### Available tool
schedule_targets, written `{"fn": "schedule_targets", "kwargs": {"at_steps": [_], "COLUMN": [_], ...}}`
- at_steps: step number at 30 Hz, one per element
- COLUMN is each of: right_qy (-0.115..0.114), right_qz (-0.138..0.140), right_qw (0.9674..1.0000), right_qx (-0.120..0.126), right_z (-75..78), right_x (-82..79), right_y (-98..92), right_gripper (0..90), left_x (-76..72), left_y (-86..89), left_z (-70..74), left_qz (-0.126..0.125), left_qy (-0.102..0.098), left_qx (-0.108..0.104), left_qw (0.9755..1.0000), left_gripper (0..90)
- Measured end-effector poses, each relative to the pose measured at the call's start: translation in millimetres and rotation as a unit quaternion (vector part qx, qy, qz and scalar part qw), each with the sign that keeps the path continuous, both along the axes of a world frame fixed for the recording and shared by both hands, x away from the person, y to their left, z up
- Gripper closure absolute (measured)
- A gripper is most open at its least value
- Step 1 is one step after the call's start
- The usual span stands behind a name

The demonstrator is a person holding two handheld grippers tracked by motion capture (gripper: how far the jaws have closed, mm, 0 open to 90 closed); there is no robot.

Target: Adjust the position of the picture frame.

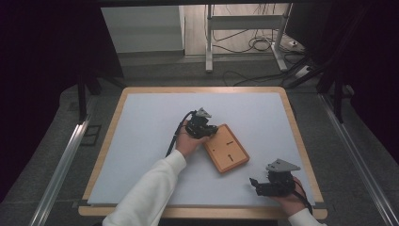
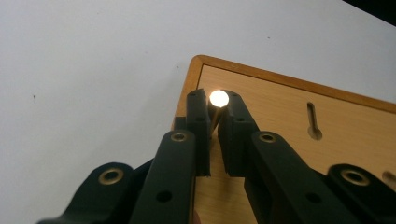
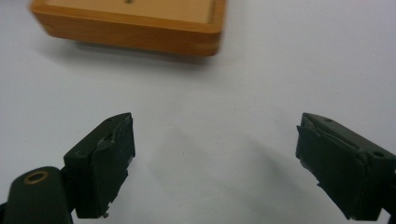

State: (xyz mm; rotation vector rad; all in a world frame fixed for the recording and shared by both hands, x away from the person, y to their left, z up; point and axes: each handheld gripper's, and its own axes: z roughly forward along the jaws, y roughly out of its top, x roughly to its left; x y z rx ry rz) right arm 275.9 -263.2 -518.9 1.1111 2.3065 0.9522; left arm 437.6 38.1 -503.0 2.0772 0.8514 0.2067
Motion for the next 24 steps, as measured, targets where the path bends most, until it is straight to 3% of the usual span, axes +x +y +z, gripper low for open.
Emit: {"fn": "schedule_targets", "kwargs": {"at_steps": [14,21,24], "right_qy": [0.0,-0.003,-0.003], "right_qz": [0.001,0.0,-0.001], "right_qw": [1.0,1.0,1.0], "right_qx": [-0.003,-0.003,-0.004], "right_z": [-0.4,-0.1,-0.3], "right_x": [-0.7,-1.4,-1.4], "right_y": [2.2,3.3,3.6], "right_gripper": [11.8,11.8,11.8], "left_x": [-34.1,-42.4,-42.4], "left_y": [50.1,71.2,74.6], "left_z": [4.1,4.5,-0.9], "left_qz": [-0.001,0.004,0.008], "left_qy": [-0.007,-0.011,-0.003], "left_qx": [0.004,0.004,0.003], "left_qw": [1.0,0.9999,1.0], "left_gripper": [83.4,83.5,83.8]}}
